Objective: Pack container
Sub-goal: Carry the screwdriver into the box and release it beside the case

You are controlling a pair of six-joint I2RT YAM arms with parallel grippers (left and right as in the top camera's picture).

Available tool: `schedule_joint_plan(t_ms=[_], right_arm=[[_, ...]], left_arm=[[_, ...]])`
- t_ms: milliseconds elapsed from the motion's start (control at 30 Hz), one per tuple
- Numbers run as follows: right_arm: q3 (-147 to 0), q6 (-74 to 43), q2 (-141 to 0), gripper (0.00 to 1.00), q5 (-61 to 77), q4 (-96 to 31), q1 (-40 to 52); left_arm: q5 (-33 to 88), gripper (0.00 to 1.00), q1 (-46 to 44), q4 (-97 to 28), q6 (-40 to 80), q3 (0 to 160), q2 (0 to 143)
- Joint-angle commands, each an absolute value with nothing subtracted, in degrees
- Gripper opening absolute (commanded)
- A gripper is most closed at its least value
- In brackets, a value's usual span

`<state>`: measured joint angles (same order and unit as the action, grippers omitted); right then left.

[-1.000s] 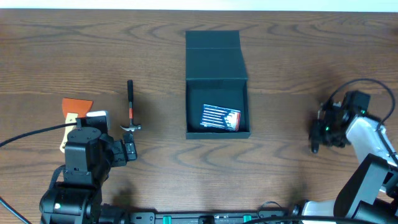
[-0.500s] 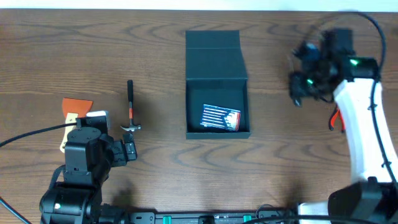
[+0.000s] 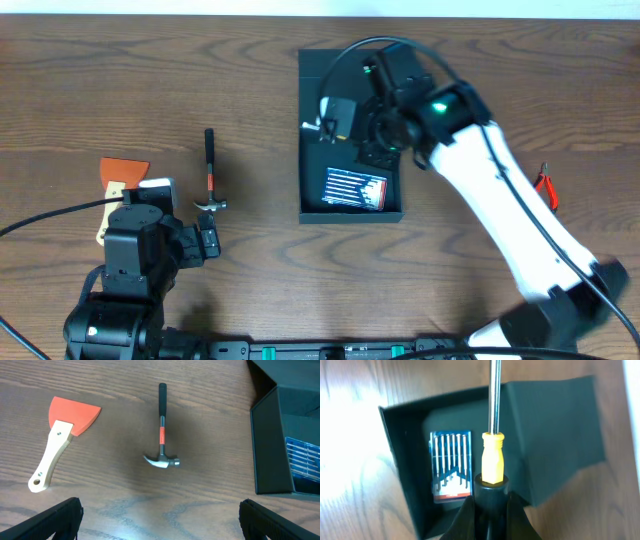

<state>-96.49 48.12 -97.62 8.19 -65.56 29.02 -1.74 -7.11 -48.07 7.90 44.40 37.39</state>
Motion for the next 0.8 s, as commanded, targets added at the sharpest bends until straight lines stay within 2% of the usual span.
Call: schedule_joint_plan(t_ms=[0, 333, 567, 600, 633, 667, 700, 767], right_arm=[[-96.6, 53.9, -104.7, 0.01, 7.9, -65.7, 29.3], [-96.6, 53.8, -121.3, 0.01, 8.1, -65.8, 28.9], [-96.6, 53.8, -126.7, 0.01, 8.4, -67.1, 28.8], [-96.6, 53.8, -126.8, 0.04, 8.4, -67.1, 28.8], [-96.6, 53.8, -126.9, 0.22, 8.4, -67.1, 28.8], [-96.6, 53.8, -126.9, 0.44, 8.4, -67.1, 28.8], [-96.6, 53.7, -126.9, 0.52, 8.4, -67.1, 28.8], [-96.6, 53.1, -126.9, 0.54, 8.4, -67.4, 28.8]], left_arm=[[-2.0, 0.99, -6.8, -48.2, 8.4, 45.3, 37.3], [-2.0, 0.98, -6.8, -48.2, 8.4, 45.3, 37.3], [-2.0, 0.99, -6.8, -48.2, 8.4, 45.3, 37.3], [-2.0, 0.98, -6.8, -48.2, 8.4, 45.3, 37.3], [-2.0, 0.99, -6.8, -48.2, 8.4, 45.3, 37.3], [-2.0, 0.99, -6.8, -48.2, 8.4, 45.3, 37.3], [-2.0, 0.98, -6.8, -48.2, 8.4, 45.3, 37.3], [-2.0, 0.97, -6.8, -48.2, 8.4, 45.3, 37.3]])
